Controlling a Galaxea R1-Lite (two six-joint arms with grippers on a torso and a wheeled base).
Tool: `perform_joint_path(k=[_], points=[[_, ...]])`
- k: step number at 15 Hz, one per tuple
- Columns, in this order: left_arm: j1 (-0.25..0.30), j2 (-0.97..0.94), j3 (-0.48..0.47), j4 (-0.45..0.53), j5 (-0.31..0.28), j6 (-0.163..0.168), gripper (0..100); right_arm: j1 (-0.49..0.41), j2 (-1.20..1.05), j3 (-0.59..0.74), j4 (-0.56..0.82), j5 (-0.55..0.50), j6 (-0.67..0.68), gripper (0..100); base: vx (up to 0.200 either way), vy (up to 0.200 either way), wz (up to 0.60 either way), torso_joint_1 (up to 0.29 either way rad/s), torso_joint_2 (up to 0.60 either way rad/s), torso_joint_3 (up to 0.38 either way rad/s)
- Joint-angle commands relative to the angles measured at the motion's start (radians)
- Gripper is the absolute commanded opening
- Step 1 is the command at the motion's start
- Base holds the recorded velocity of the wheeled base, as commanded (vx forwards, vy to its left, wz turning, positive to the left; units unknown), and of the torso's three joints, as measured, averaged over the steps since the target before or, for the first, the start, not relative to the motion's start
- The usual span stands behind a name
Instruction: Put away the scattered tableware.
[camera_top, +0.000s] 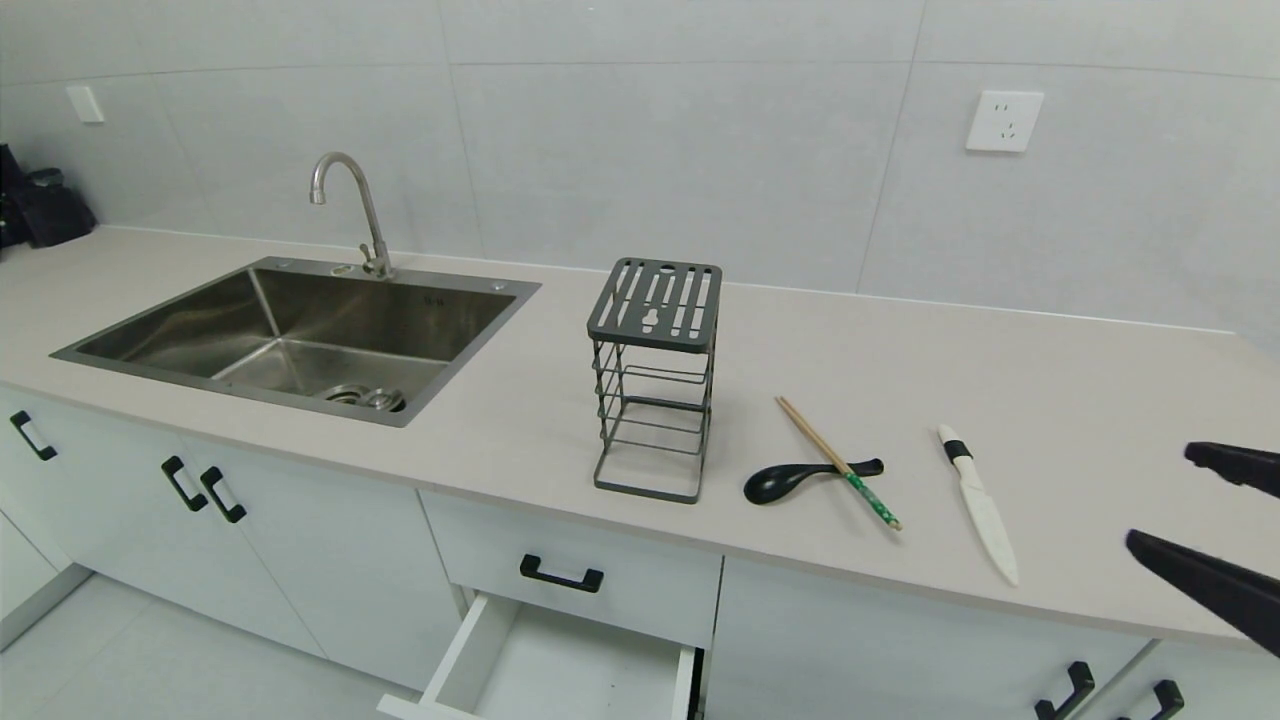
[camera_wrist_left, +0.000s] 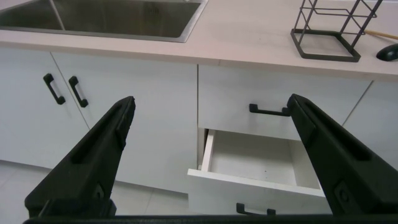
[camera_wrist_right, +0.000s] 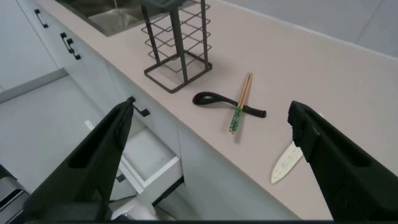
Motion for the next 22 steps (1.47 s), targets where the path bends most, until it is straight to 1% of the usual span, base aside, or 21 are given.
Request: perform_joint_path(k=[1,2,3,4,5,6,8,10,14,16,17,18,22], points=[[0.0,0.001,0.0,0.0,0.0,0.0,100,0.088,0.193,-0.036,-0.001,-0.058,0.001,100,0.0,0.0,0.0,0.0,0.0,0.0],[0.0,0.001,0.0,0.0,0.0,0.0,100,0.125,0.231,-0.052,-0.001,-0.088,0.003,100,0.0,0.0,0.0,0.0,0.0,0.0],[0.0,0.001,0.0,0.0,0.0,0.0,100,0.138,0.249,-0.064,-0.001,-0.101,0.003,100,0.0,0.0,0.0,0.0,0.0,0.0],[0.0,0.001,0.0,0.0,0.0,0.0,100,0.181,0.311,-0.096,0.001,-0.142,0.003,100,0.0,0.0,0.0,0.0,0.0,0.0],[0.0,0.001,0.0,0.0,0.0,0.0,100,0.191,0.323,-0.101,0.001,-0.156,0.004,100,0.0,0.0,0.0,0.0,0.0,0.0],[0.0,0.001,0.0,0.0,0.0,0.0,100,0.2,0.367,-0.095,0.002,-0.208,0.012,100,0.0,0.0,0.0,0.0,0.0,0.0],[0.0,0.001,0.0,0.0,0.0,0.0,100,0.192,0.421,-0.076,0.004,-0.214,0.022,100,0.0,0.0,0.0,0.0,0.0,0.0],[0.0,0.001,0.0,0.0,0.0,0.0,100,0.178,0.475,-0.067,0.004,-0.234,0.061,100,0.0,0.0,0.0,0.0,0.0,0.0],[0.0,0.001,0.0,0.0,0.0,0.0,100,0.146,0.605,-0.081,0.001,-0.266,0.096,100,0.0,0.0,0.0,0.0,0.0,0.0],[0.0,0.001,0.0,0.0,0.0,0.0,100,0.12,0.697,-0.128,-0.002,-0.282,0.096,100,0.0,0.0,0.0,0.0,0.0,0.0],[0.0,0.001,0.0,0.0,0.0,0.0,100,0.12,0.697,-0.128,-0.002,-0.282,0.096,100,0.0,0.0,0.0,0.0,0.0,0.0],[0.0,0.001,0.0,0.0,0.0,0.0,100,0.115,0.782,-0.194,-0.004,-0.297,0.096,100,0.0,0.0,0.0,0.0,0.0,0.0],[0.0,0.001,0.0,0.0,0.0,0.0,100,0.115,0.915,-0.297,-0.005,-0.318,0.096,100,0.0,0.0,0.0,0.0,0.0,0.0]])
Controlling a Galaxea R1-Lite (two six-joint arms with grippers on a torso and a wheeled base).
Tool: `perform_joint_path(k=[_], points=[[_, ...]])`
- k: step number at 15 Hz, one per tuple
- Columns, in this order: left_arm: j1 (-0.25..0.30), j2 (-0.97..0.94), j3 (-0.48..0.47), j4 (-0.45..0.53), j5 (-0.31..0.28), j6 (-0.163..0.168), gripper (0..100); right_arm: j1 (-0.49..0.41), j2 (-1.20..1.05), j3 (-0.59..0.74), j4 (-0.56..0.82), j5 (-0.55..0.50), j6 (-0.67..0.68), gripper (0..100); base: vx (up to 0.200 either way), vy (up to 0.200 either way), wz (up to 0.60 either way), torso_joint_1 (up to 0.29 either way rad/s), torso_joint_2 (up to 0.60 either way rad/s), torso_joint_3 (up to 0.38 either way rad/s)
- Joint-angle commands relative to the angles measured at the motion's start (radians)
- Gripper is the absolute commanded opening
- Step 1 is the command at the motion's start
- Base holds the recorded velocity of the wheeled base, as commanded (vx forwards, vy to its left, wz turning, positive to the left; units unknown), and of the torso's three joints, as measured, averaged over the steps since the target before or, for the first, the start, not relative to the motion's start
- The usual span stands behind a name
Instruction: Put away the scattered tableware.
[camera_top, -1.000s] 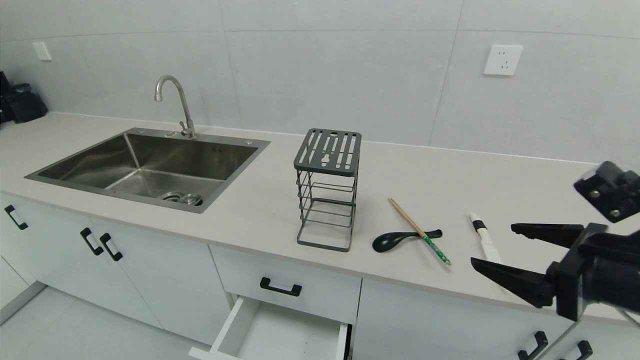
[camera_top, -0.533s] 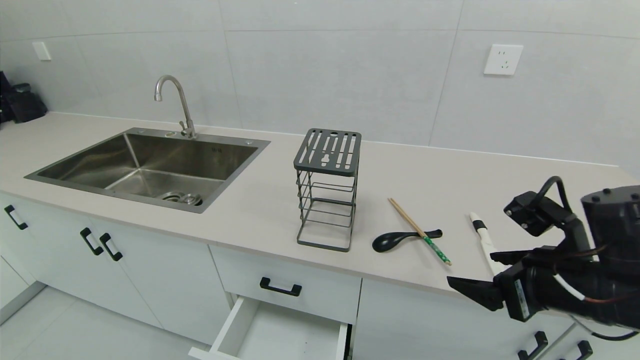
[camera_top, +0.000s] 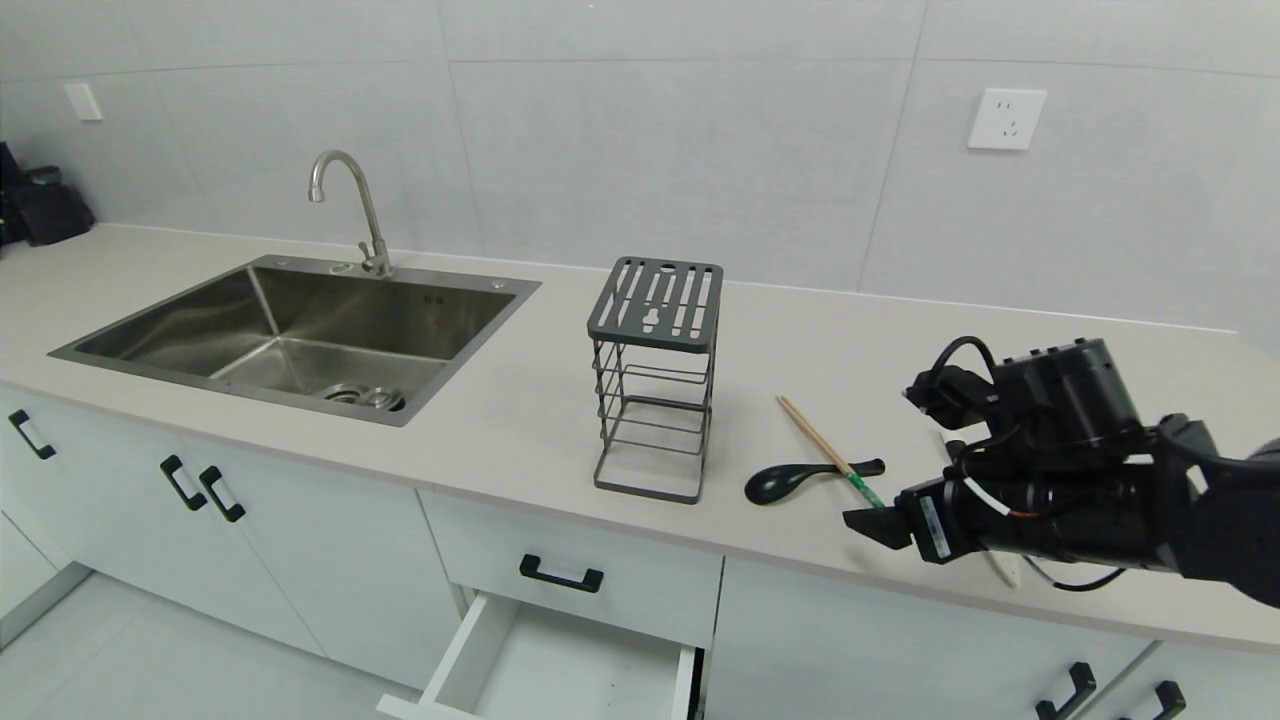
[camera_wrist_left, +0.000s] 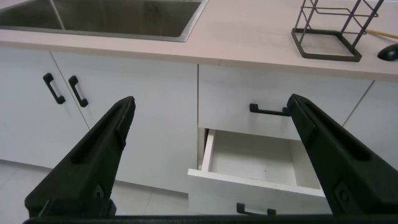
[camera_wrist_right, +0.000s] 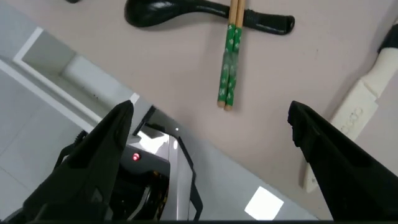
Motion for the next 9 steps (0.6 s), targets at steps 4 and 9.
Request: perform_joint_path(k=[4,9], points=[[0.0,0.001,0.0,0.0,0.0,0.0,100,-0.017,0.175,-0.102,-0.011,-0.006,0.001,100,0.0,0.0,0.0,0.0,0.0,0.0],[0.0,0.001,0.0,0.0,0.0,0.0,100,-0.015,0.253,-0.151,-0.016,-0.025,0.003,100,0.0,0.0,0.0,0.0,0.0,0.0]])
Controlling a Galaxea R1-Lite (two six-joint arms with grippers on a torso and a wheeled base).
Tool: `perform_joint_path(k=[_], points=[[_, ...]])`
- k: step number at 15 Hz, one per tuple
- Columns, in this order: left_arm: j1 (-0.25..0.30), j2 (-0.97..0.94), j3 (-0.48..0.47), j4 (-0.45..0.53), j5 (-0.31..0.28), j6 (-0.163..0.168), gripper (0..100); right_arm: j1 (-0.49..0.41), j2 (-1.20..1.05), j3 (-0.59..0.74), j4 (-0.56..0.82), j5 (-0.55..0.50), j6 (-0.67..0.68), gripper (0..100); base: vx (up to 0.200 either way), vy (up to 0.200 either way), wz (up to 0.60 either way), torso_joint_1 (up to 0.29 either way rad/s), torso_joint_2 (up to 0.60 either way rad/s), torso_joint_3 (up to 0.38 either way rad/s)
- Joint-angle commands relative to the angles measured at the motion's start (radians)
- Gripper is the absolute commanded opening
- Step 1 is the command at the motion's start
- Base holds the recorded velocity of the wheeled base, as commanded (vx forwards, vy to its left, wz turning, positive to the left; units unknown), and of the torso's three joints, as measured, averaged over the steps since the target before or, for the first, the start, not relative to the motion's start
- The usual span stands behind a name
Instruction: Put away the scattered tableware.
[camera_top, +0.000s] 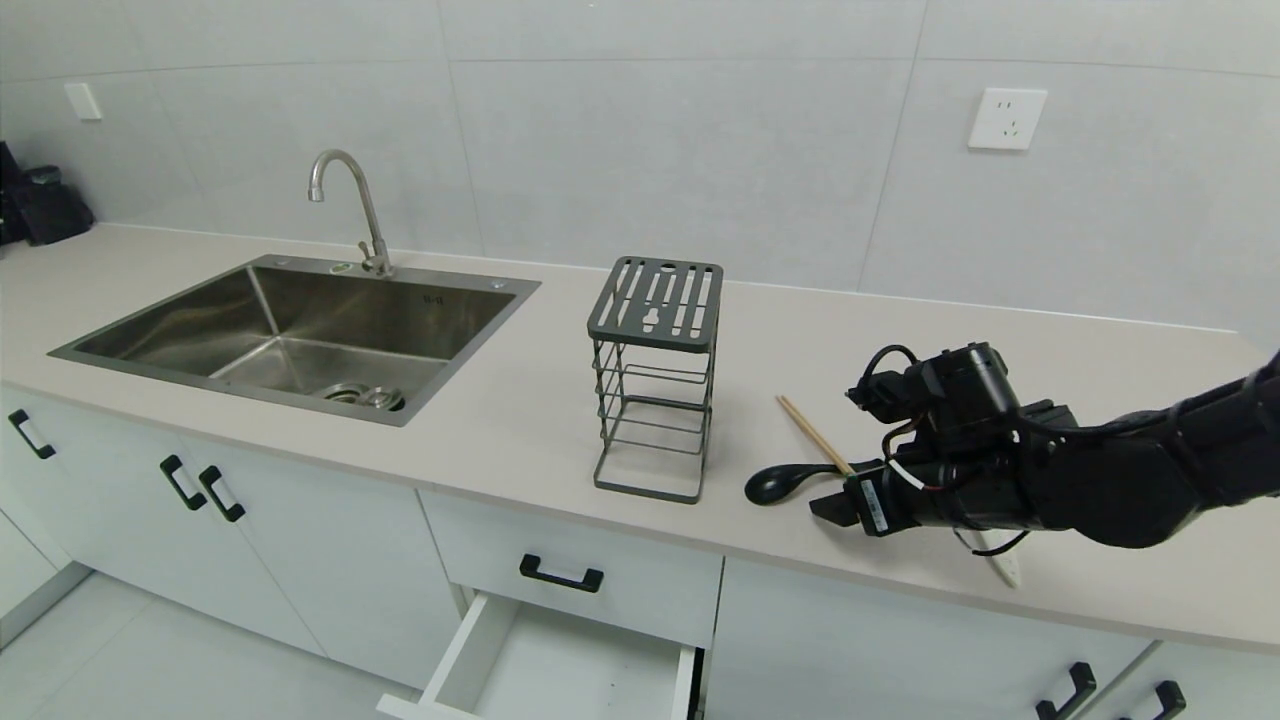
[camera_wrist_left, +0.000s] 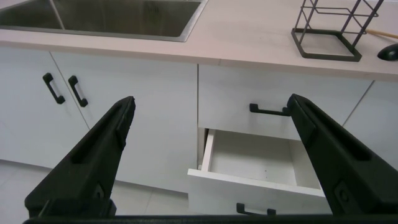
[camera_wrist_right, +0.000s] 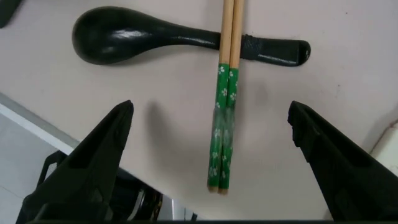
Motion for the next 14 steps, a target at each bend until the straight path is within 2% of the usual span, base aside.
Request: perform_joint_path(k=[1,4,5,7,14], points=[[0.0,0.001,0.0,0.0,0.0,0.0,100,0.002,0.042,-0.022,0.0,0.001,0.0,100,0.0,0.0,0.0,0.0,0.0,0.0],[0.0,0.001,0.0,0.0,0.0,0.0,100,0.001,0.051,-0.023,0.0,-0.001,-0.002,100,0.0,0.0,0.0,0.0,0.0,0.0],[0.0,0.001,0.0,0.0,0.0,0.0,100,0.002,0.051,-0.023,0.0,-0.003,-0.002,0,0.0,0.0,0.0,0.0,0.0,0.0],[0.0,0.001,0.0,0.0,0.0,0.0,100,0.001,0.05,-0.022,0.0,-0.032,-0.002,0,0.0,0.0,0.0,0.0,0.0,0.0],[0.0,0.001,0.0,0.0,0.0,0.0,100,-0.01,-0.003,-0.019,0.002,-0.036,0.012,0,0.0,0.0,0.0,0.0,0.0,0.0]])
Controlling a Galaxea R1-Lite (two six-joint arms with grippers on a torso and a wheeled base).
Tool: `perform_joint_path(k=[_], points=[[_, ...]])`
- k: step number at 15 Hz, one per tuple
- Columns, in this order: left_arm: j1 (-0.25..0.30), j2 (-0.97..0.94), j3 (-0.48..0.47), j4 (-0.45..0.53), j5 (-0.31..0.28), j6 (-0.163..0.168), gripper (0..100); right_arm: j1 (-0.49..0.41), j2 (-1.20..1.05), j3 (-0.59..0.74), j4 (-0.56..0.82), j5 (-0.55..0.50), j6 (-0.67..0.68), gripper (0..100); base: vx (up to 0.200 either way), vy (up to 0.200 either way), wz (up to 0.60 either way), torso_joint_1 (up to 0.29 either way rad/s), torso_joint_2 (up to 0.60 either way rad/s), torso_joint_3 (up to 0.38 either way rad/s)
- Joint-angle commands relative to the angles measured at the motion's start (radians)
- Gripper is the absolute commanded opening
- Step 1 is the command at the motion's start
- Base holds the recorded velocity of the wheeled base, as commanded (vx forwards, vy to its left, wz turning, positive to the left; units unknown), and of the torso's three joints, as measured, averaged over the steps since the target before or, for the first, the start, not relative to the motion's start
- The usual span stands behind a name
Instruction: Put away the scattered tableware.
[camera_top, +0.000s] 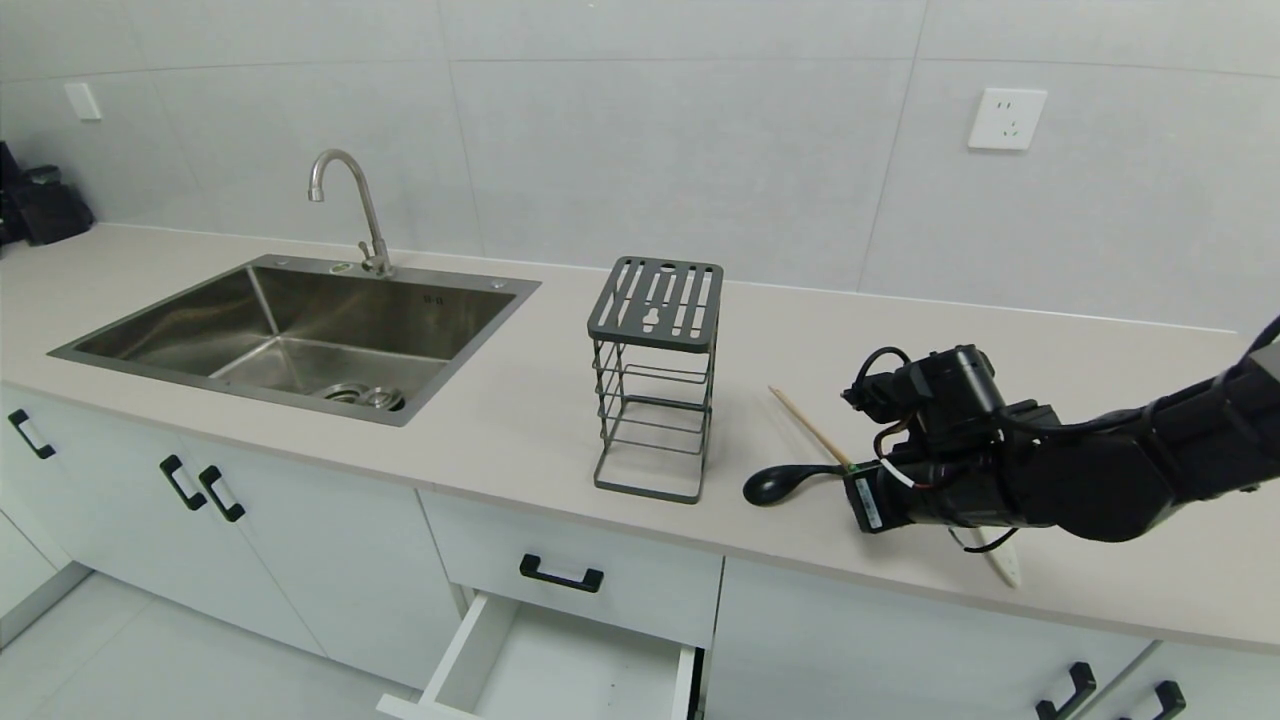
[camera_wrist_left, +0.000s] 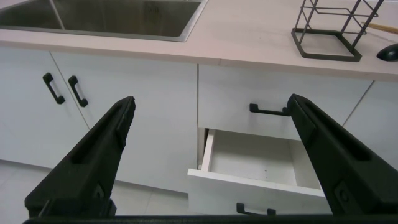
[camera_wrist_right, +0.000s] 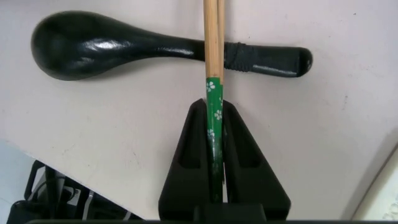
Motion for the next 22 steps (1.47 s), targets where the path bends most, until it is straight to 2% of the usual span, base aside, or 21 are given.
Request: perform_joint_path(k=[1,5,7,9,12,13,16,18,20,22], points=[[0.0,0.001,0.0,0.0,0.0,0.0,100,-0.013,-0.051,0.004,0.001,-0.001,0.0,0,0.0,0.0,0.0,0.0,0.0,0.0],[0.0,0.001,0.0,0.0,0.0,0.0,100,-0.029,-0.192,0.02,-0.003,0.0,-0.009,0,0.0,0.0,0.0,0.0,0.0,0.0],[0.0,0.001,0.0,0.0,0.0,0.0,100,-0.029,-0.253,0.023,-0.058,0.006,-0.014,0,0.0,0.0,0.0,0.0,0.0,0.0],[0.0,0.001,0.0,0.0,0.0,0.0,100,-0.023,-0.287,0.073,-0.18,0.026,-0.012,0,0.0,0.0,0.0,0.0,0.0,0.0],[0.0,0.001,0.0,0.0,0.0,0.0,100,0.01,-0.304,0.105,-0.473,0.143,-0.015,0,0.0,0.0,0.0,0.0,0.0,0.0],[0.0,0.001,0.0,0.0,0.0,0.0,100,0.032,-0.318,0.133,-0.5,0.181,-0.037,0,0.0,0.0,0.0,0.0,0.0,0.0],[0.0,0.001,0.0,0.0,0.0,0.0,100,0.11,-0.387,0.271,-0.507,0.359,-0.21,0,0.0,0.0,0.0,0.0,0.0,0.0],[0.0,0.001,0.0,0.0,0.0,0.0,100,0.164,-0.439,0.311,-0.504,0.491,-0.279,0,0.0,0.0,0.0,0.0,0.0,0.0],[0.0,0.001,0.0,0.0,0.0,0.0,100,0.199,-0.48,0.316,-0.463,0.509,-0.302,0,0.0,0.0,0.0,0.0,0.0,0.0],[0.0,0.001,0.0,0.0,0.0,0.0,100,0.248,-0.52,0.285,-0.34,0.506,-0.305,0,0.0,0.0,0.0,0.0,0.0,0.0]])
